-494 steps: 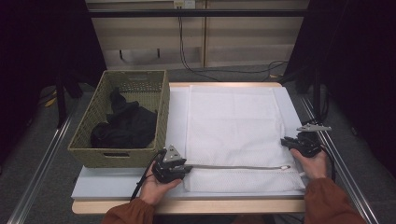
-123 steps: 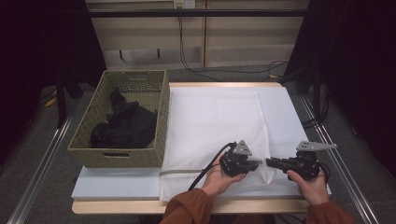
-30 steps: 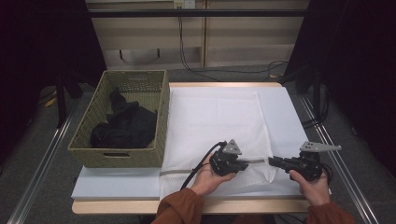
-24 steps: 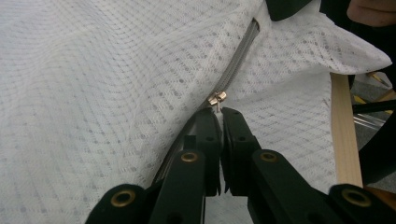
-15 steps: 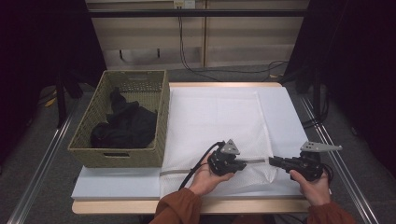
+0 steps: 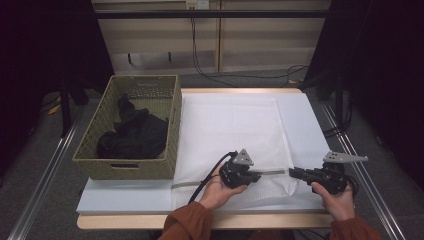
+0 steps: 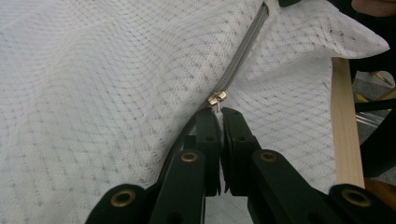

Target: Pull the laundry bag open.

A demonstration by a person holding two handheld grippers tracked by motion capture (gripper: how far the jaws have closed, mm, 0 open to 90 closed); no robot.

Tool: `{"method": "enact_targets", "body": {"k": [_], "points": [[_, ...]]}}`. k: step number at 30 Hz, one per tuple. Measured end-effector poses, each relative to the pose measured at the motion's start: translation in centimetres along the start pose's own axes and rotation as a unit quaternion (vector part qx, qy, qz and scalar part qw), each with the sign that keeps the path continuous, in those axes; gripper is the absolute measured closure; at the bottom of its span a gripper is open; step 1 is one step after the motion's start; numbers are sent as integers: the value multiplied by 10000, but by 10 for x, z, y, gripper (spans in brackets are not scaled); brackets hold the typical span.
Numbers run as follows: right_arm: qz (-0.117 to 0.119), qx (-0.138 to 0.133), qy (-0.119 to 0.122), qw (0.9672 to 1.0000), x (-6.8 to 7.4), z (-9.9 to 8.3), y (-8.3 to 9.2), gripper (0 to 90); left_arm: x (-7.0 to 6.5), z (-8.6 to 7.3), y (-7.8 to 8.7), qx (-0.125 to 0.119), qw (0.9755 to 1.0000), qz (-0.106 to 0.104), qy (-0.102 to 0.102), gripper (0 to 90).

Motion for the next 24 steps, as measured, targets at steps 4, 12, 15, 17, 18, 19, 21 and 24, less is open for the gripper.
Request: {"method": "enact_targets", "body": {"k": [4, 12, 15, 17, 18, 19, 21, 24], "points": [[-5, 11, 1, 10000, 0, 0, 0, 869, 1, 0, 1, 2, 10000, -11, 5, 865], [-62, -65, -12, 10000, -1, 2, 3, 869, 2, -3, 0, 11, 10000, -1, 13, 865], [-66, -54, -18, 10000, -3, 1, 5, 869, 3, -3, 2, 2, 10000, 2, 7, 865], [-67, -51, -34, 10000, -3, 0, 4, 869, 1, -4, 5, 47, 9999, 45, -77, 865], [-80, -50, -22, 10000, -3, 1, 4, 869, 1, -4, 6, 33, 10000, 10, -44, 865], [-68, -47, -21, 10000, -2, 1, 5, 869, 2, -4, 7, 26, 10000, 17, -53, 865], [-58, -70, -12, 10000, -2, 2, 5, 869, 4, -5, 8, 60, 10000, 34, -56, 864], [-51, -62, -5, 10000, -2, 1, 5, 869, 7, -6, 8, 13, 10000, 30, 3, 865]]}}
Point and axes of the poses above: each handheld gripper's, and its own axes: y roughly backward along the jaws, z roughly out of its top, x roughly to its left, the point moved 7 cm from there along -y, roughly forward along the jaws, and after that the axes turned 12 degrees about z, right-handed, at the moved point
